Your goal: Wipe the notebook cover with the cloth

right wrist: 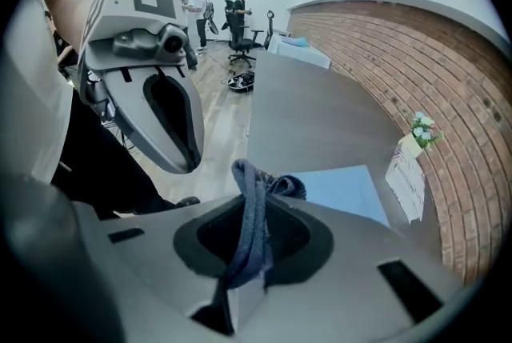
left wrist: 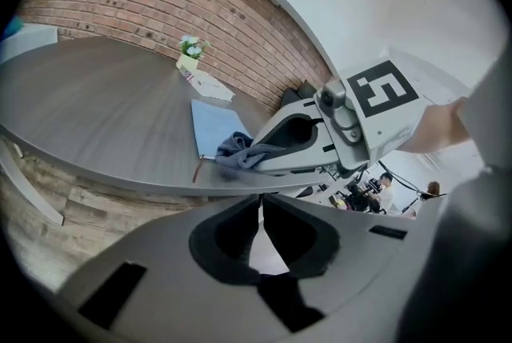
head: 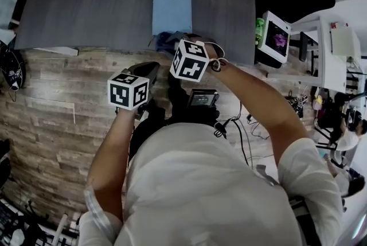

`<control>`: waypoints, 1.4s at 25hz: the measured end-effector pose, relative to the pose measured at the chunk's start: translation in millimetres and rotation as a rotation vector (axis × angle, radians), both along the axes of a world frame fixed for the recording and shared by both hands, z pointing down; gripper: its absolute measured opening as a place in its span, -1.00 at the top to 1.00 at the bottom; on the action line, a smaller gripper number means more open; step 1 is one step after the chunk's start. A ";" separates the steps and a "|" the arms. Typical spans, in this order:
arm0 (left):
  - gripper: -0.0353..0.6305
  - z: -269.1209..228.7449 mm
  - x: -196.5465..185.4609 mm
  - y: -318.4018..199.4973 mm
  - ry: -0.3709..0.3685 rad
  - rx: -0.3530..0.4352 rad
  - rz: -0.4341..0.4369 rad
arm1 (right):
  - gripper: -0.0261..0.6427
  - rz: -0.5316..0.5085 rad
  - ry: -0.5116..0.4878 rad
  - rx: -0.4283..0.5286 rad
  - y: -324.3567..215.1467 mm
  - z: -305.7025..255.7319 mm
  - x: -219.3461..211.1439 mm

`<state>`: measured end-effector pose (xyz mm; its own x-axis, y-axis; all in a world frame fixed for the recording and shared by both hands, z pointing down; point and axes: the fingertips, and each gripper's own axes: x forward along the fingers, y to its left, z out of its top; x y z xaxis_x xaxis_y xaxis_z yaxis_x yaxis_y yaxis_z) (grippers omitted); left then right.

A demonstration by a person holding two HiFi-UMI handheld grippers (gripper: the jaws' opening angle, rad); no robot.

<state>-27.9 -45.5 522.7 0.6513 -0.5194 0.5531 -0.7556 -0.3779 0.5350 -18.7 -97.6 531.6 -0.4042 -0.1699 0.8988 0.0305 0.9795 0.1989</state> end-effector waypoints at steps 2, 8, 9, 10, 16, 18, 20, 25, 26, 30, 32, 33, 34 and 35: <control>0.82 -6.2 -2.4 1.4 0.010 0.012 -0.009 | 0.72 0.023 -0.019 -0.006 5.6 -7.1 0.6; 0.82 -30.3 -12.7 5.0 0.058 0.051 -0.051 | 0.72 0.097 -0.088 -0.012 18.3 -32.6 1.7; 0.82 -35.8 -14.8 4.9 0.065 0.062 -0.058 | 0.72 0.112 -0.104 -0.011 18.9 -38.6 1.3; 0.82 -41.6 -17.0 4.6 0.071 0.075 -0.065 | 0.72 0.128 -0.123 -0.011 19.1 -45.1 0.9; 0.81 -77.2 -28.9 2.1 0.129 0.140 -0.117 | 0.72 0.227 -0.227 -0.010 16.7 -82.4 2.8; 0.82 -87.5 -32.3 3.5 0.154 0.154 -0.137 | 0.72 0.250 -0.253 -0.008 18.3 -92.6 3.8; 0.82 -97.4 -36.6 4.8 0.171 0.168 -0.150 | 0.72 0.268 -0.280 -0.005 19.4 -102.5 3.4; 0.82 -122.2 -46.3 7.3 0.191 0.214 -0.159 | 0.72 0.318 -0.349 0.002 20.7 -125.9 6.5; 0.82 -127.6 -47.9 8.2 0.194 0.224 -0.159 | 0.72 0.335 -0.367 0.000 20.9 -130.7 7.7; 0.82 -150.2 -54.6 9.3 0.201 0.273 -0.158 | 0.72 0.404 -0.453 -0.002 18.6 -154.3 10.6; 0.83 -159.2 -57.4 10.1 0.204 0.290 -0.162 | 0.72 0.433 -0.489 0.000 18.5 -165.4 12.4; 0.83 -163.2 -58.1 10.5 0.206 0.295 -0.164 | 0.72 0.445 -0.505 0.000 18.7 -170.3 13.7; 0.83 -167.2 -58.4 11.0 0.209 0.299 -0.165 | 0.72 0.458 -0.519 0.000 18.8 -174.8 15.4; 0.83 -171.1 -58.7 11.4 0.212 0.304 -0.165 | 0.72 0.470 -0.534 0.001 18.7 -179.2 17.4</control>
